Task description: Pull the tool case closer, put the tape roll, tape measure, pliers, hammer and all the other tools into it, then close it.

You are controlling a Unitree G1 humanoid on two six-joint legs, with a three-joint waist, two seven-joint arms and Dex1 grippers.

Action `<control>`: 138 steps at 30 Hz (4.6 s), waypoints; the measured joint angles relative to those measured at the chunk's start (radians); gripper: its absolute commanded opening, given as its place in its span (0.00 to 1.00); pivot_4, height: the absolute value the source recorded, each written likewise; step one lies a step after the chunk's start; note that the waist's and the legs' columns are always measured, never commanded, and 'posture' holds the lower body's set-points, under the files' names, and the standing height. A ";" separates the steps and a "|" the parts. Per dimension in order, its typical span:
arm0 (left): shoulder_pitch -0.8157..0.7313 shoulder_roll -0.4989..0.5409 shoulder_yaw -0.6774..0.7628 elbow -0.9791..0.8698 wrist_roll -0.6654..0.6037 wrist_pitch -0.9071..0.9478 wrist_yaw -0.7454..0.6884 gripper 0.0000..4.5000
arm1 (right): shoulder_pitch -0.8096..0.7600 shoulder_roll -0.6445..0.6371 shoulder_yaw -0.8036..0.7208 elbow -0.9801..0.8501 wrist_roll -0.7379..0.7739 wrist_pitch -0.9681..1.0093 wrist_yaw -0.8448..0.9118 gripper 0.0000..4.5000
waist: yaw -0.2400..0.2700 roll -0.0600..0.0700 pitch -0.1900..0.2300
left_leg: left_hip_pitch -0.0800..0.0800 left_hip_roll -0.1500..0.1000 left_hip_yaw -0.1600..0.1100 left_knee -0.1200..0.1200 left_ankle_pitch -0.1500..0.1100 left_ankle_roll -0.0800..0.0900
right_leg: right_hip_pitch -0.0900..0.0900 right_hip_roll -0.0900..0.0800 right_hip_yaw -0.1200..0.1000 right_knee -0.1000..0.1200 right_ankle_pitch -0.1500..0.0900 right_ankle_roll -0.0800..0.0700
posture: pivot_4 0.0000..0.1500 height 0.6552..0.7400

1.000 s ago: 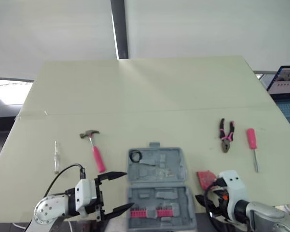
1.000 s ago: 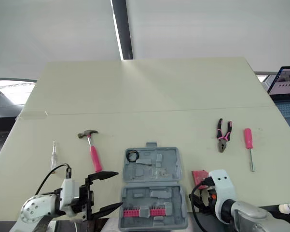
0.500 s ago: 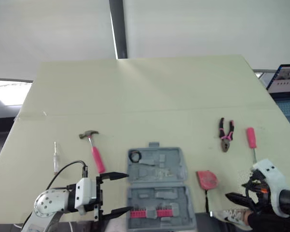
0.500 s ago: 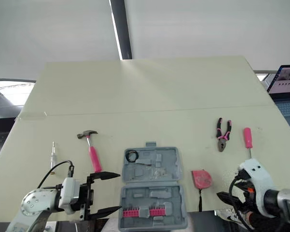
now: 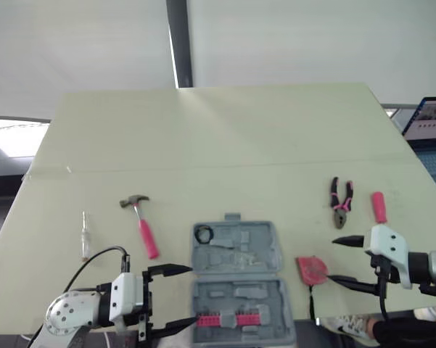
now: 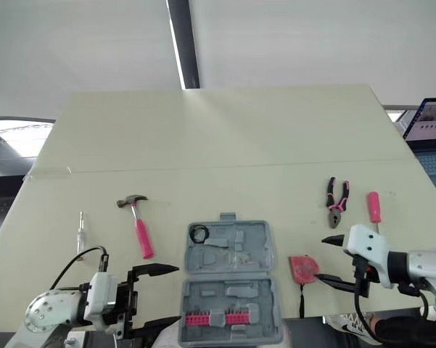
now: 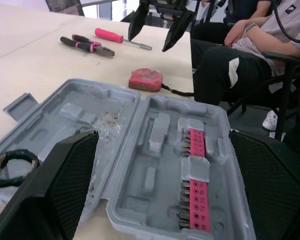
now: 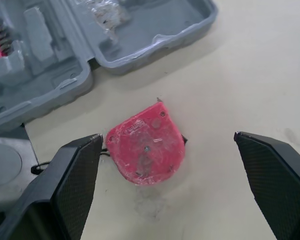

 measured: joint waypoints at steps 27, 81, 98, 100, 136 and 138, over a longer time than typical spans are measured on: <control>0.125 -0.001 0.007 -0.098 0.035 -0.041 0.092 1.00 | -0.223 0.036 0.277 0.359 -0.227 -0.400 0.039 0.99 | -0.002 0.000 0.000 | 0.000 0.001 0.000 0.001 0.000 0.000 | 0.000 0.000 -0.001 0.000 0.000 0.000 | 1.00 0.97; 0.093 -0.001 0.090 -0.118 -0.014 0.077 0.154 1.00 | -0.658 -0.131 0.601 -0.292 -0.384 0.532 0.057 0.65 | -0.005 0.003 0.002 | -0.002 0.001 -0.001 0.002 0.000 -0.001 | -0.002 0.000 -0.001 0.000 0.000 0.000 | 1.00 0.97; 0.077 -0.039 0.118 -0.088 -0.006 0.080 0.178 1.00 | -1.037 0.083 0.997 -0.316 -0.621 0.819 0.095 0.65 | -0.015 0.003 0.002 | -0.003 0.001 -0.002 0.003 -0.001 -0.001 | -0.004 0.000 -0.002 0.002 0.000 0.000 | 1.00 0.97; 0.079 -0.040 0.118 -0.088 0.000 0.080 0.180 1.00 | -1.056 0.115 1.030 -0.299 -0.640 0.830 0.095 0.65 | -0.018 0.003 0.002 | -0.003 0.001 -0.002 0.003 -0.001 -0.001 | -0.004 0.000 -0.002 0.002 0.000 0.000 | 1.00 0.97; 0.116 -0.070 0.075 -0.091 0.050 0.059 0.198 1.00 | -1.106 0.264 1.158 -0.164 -0.790 0.809 0.092 0.65 | -0.030 0.003 0.002 | -0.003 0.001 -0.002 0.002 -0.001 -0.002 | -0.005 0.000 -0.002 0.002 0.000 0.000 | 1.00 0.97; 0.116 -0.070 0.075 -0.091 0.050 0.059 0.198 1.00 | -1.106 0.267 1.158 -0.163 -0.793 0.808 0.092 0.65 | -0.030 0.003 0.002 | -0.003 0.001 -0.002 0.002 -0.001 -0.002 | -0.005 0.000 -0.002 0.002 0.000 0.000 | 1.00 0.97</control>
